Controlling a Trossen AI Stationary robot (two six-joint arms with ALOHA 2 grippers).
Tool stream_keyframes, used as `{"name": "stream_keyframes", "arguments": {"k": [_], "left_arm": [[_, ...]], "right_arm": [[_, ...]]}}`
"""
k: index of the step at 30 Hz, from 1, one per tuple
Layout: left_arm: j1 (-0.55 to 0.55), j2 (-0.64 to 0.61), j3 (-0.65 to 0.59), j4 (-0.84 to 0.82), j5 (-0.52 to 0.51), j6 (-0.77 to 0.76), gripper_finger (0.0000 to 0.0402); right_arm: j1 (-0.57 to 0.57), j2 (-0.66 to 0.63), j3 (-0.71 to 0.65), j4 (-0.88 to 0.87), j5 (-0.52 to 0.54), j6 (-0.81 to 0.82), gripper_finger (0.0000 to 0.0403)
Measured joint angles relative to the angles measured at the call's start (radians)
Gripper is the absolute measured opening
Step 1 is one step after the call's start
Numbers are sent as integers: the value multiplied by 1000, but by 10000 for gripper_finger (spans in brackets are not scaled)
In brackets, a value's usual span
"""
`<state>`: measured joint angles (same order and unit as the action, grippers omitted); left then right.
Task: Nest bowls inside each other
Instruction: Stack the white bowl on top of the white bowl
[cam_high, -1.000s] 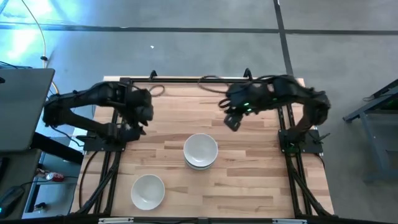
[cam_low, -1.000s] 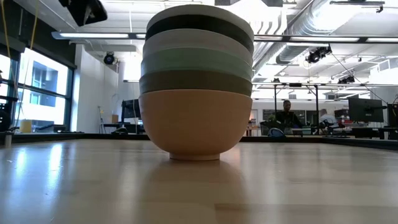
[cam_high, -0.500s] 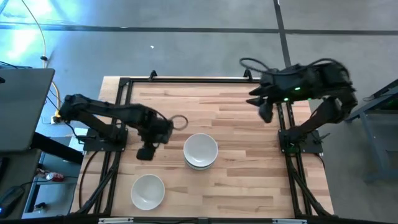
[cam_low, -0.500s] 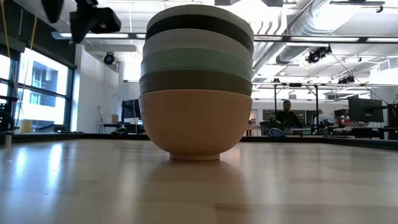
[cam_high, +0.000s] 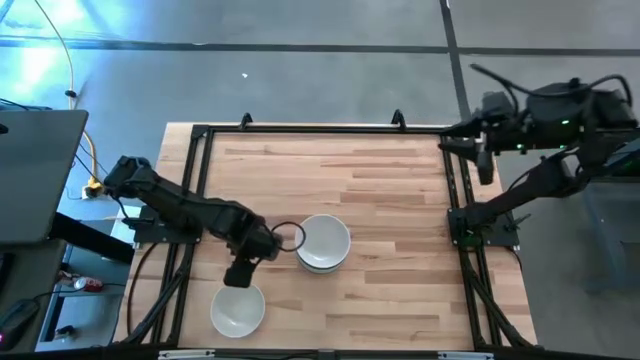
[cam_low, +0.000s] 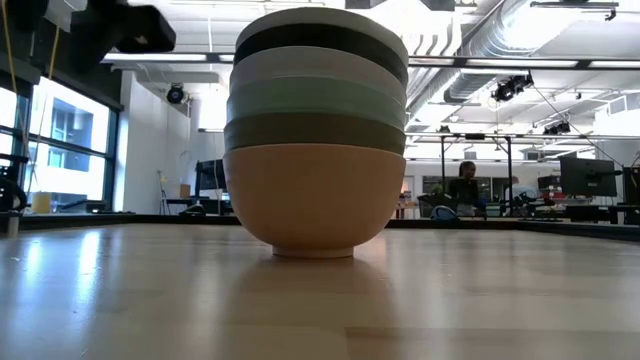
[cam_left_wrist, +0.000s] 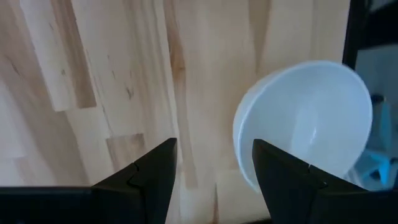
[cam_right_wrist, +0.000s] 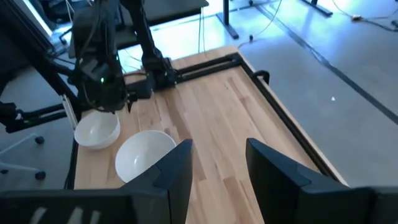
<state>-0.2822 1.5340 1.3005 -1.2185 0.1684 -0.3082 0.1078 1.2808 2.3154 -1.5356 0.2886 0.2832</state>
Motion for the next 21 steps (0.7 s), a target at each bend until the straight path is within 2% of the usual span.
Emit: {"name": "stream_keyframes", "arguments": {"k": [8, 14, 21], "left_arm": [[-83, -44, -114, 70, -44, -130, 200], [-139, -115, -226, 206, -90, -244, 200], [-205, -187, -351, 267, -97, -369, 200]], "right_arm": [[0, -28, 0, 4, 0, -23, 142], [0, -25, 0, 5, 0, -38, 142], [0, -25, 0, 19, 0, -38, 142]]}}
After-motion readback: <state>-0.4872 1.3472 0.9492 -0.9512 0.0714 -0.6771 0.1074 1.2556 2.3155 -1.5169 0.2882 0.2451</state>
